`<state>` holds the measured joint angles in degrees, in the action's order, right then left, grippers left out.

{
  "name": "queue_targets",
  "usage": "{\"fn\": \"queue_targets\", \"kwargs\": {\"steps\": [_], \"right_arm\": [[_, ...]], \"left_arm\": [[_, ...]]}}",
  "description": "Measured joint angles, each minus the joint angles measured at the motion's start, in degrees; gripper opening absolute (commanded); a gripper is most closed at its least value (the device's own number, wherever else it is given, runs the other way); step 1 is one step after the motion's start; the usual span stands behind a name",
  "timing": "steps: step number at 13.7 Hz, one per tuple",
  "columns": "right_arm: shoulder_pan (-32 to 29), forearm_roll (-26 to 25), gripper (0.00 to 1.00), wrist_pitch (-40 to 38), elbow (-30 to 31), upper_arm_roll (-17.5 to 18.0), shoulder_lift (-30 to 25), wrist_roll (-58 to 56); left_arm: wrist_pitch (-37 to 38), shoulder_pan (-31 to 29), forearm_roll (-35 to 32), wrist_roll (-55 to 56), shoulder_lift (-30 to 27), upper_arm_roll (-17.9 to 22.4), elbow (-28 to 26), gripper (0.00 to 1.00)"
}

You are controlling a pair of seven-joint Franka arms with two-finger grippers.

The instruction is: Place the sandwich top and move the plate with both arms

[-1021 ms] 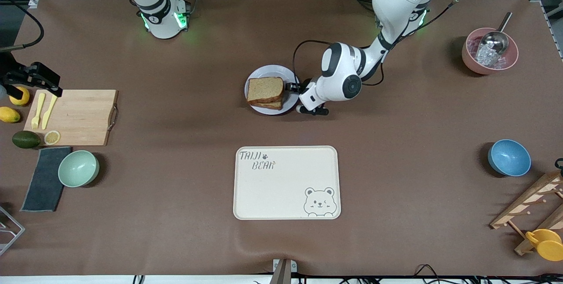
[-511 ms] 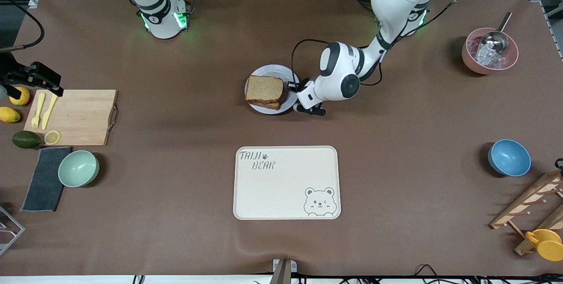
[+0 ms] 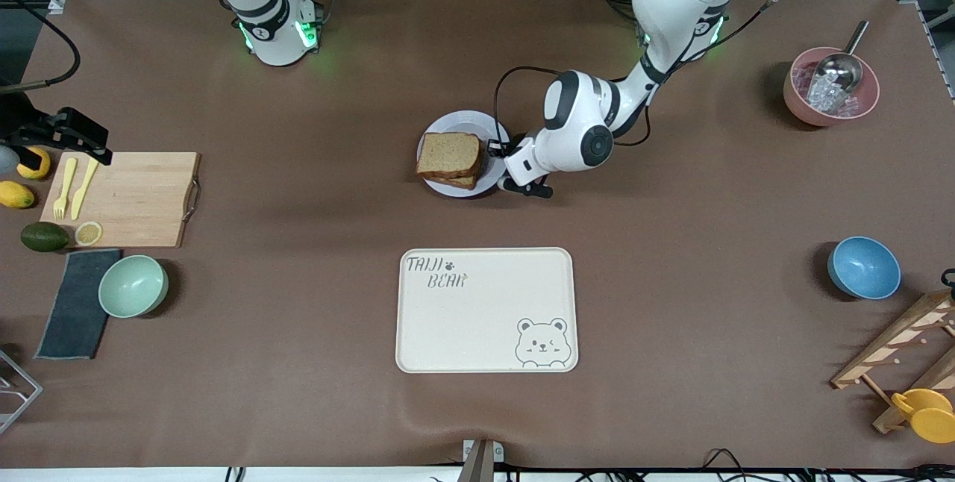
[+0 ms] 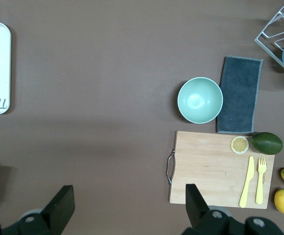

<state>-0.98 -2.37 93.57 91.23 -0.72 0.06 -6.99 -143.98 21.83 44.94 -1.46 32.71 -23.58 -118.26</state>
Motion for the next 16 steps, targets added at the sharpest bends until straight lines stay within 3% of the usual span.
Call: {"fn": "queue_targets", "kwargs": {"steps": [8,16], "right_arm": [[0.0,0.0,1.00,-2.7,0.0,0.3,0.4,0.0],[0.0,0.0,1.00,-2.7,0.0,0.2,0.4,0.0]], "left_arm": [[-0.2,-2.6,2.2,-1.0,-3.0,-0.5,0.0,0.00],[-0.3,-12.4,8.9,-4.5,-4.8,-8.1,0.9,0.00]]}}
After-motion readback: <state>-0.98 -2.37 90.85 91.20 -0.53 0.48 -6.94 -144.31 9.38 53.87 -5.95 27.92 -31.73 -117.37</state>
